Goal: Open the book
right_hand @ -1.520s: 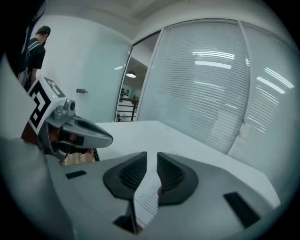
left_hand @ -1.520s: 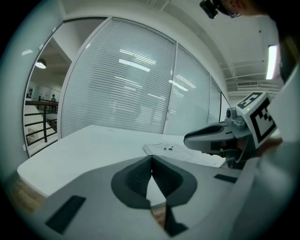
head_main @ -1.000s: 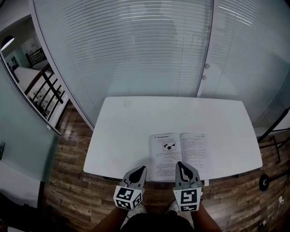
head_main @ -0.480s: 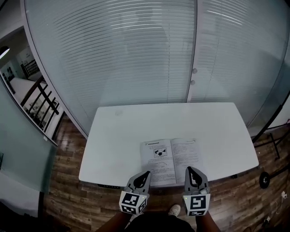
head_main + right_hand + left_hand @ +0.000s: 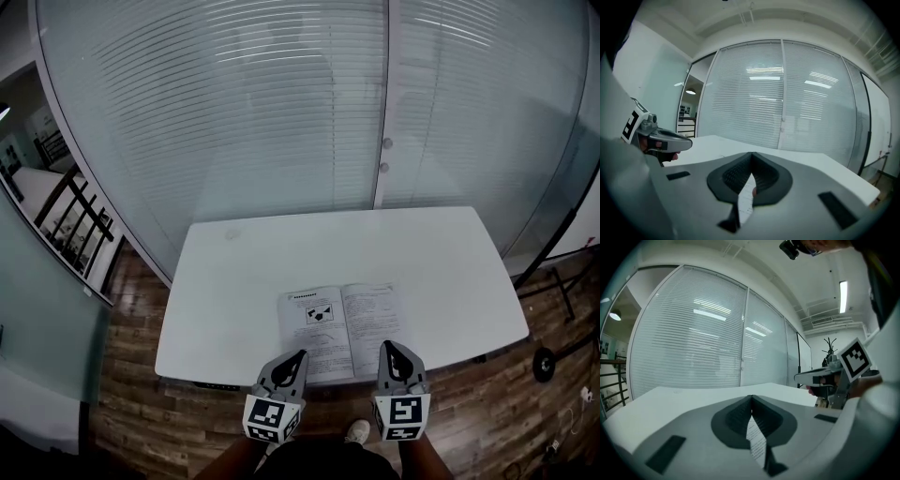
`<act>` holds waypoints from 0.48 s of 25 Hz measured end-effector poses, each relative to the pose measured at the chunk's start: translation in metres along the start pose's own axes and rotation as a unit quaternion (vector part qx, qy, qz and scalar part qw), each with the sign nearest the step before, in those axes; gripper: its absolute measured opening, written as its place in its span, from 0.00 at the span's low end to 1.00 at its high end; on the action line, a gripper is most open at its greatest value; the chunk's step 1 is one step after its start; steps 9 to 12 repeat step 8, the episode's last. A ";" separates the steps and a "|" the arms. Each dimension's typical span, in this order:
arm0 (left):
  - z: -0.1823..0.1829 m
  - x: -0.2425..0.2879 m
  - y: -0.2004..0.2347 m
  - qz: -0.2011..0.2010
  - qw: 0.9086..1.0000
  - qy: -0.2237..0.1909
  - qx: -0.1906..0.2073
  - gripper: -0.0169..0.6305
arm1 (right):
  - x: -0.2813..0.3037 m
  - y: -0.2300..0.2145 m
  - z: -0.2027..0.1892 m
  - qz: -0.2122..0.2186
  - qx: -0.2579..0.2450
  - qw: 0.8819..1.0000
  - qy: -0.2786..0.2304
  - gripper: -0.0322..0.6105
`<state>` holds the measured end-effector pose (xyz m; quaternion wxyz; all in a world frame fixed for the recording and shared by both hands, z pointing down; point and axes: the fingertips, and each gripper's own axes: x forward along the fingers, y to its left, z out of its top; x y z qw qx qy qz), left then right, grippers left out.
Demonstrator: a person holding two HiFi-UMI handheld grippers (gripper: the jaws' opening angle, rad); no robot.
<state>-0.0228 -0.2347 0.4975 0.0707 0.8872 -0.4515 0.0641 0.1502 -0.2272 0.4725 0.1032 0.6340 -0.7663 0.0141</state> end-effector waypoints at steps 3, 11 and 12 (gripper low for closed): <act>-0.001 0.001 0.000 -0.001 1.000 0.000 0.000 0.04 | 0.000 0.000 -0.001 -0.003 0.001 1.000 0.003 0.05; -0.002 0.004 -0.002 -0.004 1.000 0.004 0.000 0.04 | 0.003 -0.002 -0.004 -0.008 -0.005 1.000 0.015 0.05; -0.002 0.004 -0.002 -0.004 1.000 0.004 0.000 0.04 | 0.003 -0.002 -0.004 -0.008 -0.005 1.000 0.015 0.05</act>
